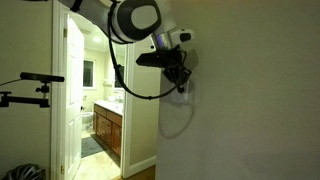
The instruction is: Turn off the light switch
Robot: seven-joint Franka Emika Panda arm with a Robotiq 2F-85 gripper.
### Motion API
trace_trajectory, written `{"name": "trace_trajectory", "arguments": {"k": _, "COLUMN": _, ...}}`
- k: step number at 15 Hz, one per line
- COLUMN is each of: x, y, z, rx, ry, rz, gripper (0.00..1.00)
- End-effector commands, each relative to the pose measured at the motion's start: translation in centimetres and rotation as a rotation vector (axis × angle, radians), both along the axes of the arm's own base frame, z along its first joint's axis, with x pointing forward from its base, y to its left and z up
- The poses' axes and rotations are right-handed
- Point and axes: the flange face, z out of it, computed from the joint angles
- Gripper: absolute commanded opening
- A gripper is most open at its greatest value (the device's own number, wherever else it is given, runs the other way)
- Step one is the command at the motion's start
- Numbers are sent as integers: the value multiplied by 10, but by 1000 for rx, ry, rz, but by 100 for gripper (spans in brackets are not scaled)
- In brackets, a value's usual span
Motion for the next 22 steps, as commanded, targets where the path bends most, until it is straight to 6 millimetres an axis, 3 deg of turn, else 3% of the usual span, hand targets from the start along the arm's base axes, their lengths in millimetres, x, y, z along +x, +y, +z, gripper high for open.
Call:
{"name": "trace_trajectory", "arguments": {"k": 1, "x": 11, "y": -1, "z": 2, "rx": 16, "ry": -26, "rz": -28, "gripper": 5}}
{"name": "trace_trajectory", "arguments": {"k": 15, "x": 10, "y": -2, "z": 5, "rx": 19, "ry": -33, "rz": -30, "gripper": 5}}
{"name": "trace_trajectory", "arguments": {"k": 22, "x": -3, "y": -1, "z": 5, "rx": 20, "ry": 3, "rz": -16, "gripper": 5}}
